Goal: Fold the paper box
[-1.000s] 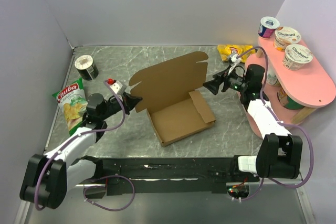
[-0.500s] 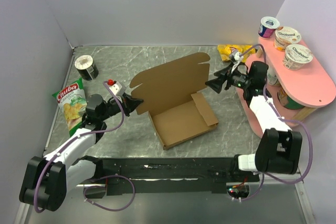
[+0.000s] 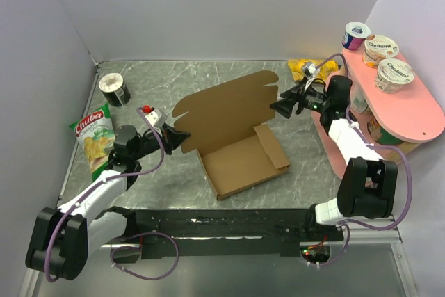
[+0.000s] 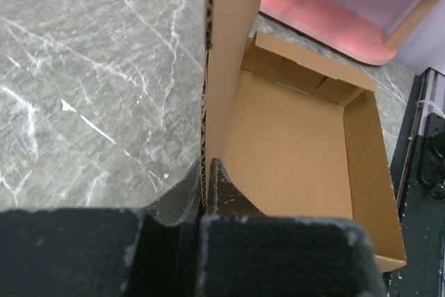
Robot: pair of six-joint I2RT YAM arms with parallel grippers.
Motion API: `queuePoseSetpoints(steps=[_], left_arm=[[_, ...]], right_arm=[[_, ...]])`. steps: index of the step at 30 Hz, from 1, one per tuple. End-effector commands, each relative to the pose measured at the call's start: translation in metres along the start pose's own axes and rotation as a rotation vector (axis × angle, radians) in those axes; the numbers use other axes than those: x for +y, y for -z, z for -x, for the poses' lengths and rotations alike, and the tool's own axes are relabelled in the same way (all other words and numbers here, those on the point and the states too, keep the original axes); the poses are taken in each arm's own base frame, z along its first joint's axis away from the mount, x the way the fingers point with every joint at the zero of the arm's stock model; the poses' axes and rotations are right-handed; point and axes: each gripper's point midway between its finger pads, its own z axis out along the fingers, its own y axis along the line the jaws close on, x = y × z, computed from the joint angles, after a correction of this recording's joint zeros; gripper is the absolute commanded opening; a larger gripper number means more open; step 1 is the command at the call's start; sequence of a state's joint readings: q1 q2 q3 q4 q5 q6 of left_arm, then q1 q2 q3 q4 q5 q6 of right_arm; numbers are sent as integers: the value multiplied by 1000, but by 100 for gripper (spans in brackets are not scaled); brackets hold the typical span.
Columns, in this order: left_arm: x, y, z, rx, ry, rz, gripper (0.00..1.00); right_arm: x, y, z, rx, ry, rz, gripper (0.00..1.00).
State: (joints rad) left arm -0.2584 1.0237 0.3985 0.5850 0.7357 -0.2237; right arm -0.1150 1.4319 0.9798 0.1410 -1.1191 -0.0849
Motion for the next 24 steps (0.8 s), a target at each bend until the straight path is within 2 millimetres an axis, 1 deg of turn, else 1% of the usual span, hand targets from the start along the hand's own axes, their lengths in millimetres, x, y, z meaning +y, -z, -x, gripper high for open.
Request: queuePoseSetpoints(steps=[1,3,6,7,8,11,12,16,17,19,21,24], left_arm=[[6,-2,21,-41,-50,28,1],[6,-2,20,-38,-59,27,1],[8,-4,18,-25,-65,25,1],[8,-4,20,-26,-69,25,1],[9,-5,18,-19,-67,28,1],[11,-4,18,-22,-76,40,1],[12,-3,17,-20,-76,45,1],[13,-3,16,-17,-82,53,1],[14,-3,15,-15,-82,54,1],[14,-3,15,-12,-84,53,1],[15,-4,14,-10,-82,53,1],[14,-4,16,-13,-90,52,1]], right_arm=[[-19,5,-18,30,-128,-174,88],[-17,8,-30,47,-214,-214,90],[-9,12,-60,107,-291,-259,90],[-9,12,-64,120,-296,-281,90],[-8,15,-79,171,-351,-312,90],[0,14,-96,222,-422,-308,88],[7,14,-106,250,-450,-300,88],[24,14,-131,336,-481,-300,88],[31,11,-137,367,-477,-294,88],[35,14,-151,429,-499,-321,88],[43,11,-162,472,-509,-314,88],[49,9,-175,513,-528,-319,87]])
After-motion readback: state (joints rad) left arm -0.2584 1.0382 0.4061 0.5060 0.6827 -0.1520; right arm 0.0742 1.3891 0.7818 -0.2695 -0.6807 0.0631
